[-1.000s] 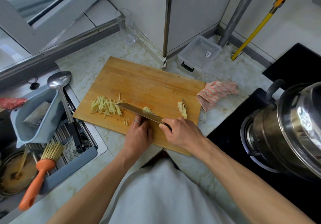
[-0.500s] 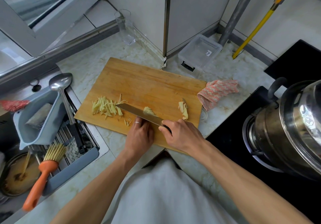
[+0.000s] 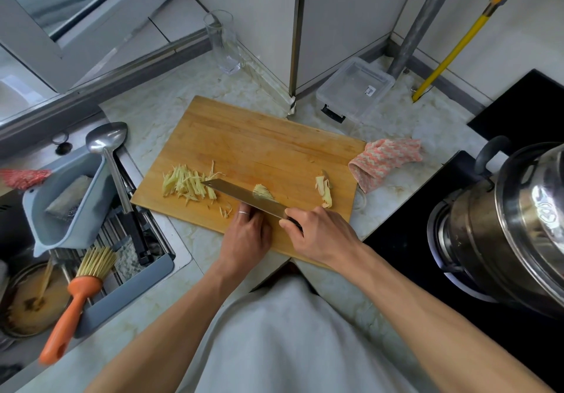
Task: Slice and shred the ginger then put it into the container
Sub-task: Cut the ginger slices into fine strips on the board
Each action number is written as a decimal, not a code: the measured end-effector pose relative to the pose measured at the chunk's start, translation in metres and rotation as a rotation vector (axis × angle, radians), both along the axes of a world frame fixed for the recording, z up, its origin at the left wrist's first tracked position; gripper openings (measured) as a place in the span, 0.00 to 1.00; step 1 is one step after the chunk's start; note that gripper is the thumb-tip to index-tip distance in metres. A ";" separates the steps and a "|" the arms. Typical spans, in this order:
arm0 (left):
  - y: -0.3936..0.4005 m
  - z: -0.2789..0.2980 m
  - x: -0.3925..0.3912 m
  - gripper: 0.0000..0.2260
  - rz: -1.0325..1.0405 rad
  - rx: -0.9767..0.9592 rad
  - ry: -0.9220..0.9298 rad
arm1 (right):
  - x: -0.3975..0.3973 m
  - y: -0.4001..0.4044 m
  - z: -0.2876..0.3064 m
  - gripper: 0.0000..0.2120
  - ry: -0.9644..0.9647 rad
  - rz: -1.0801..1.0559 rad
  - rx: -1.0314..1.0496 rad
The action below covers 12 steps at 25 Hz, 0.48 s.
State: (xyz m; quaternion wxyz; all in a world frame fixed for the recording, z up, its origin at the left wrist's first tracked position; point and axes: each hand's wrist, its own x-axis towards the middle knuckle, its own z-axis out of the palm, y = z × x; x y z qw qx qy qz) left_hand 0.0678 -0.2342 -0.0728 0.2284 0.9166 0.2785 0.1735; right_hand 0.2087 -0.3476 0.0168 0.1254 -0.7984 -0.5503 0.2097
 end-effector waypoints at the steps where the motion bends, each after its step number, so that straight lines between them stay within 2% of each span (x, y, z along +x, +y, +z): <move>1: 0.000 0.000 0.000 0.16 -0.003 -0.002 0.003 | 0.000 0.001 0.000 0.18 0.002 -0.007 -0.002; 12: 0.000 0.001 0.000 0.16 0.010 -0.004 0.003 | 0.003 0.003 0.004 0.18 0.004 0.015 -0.023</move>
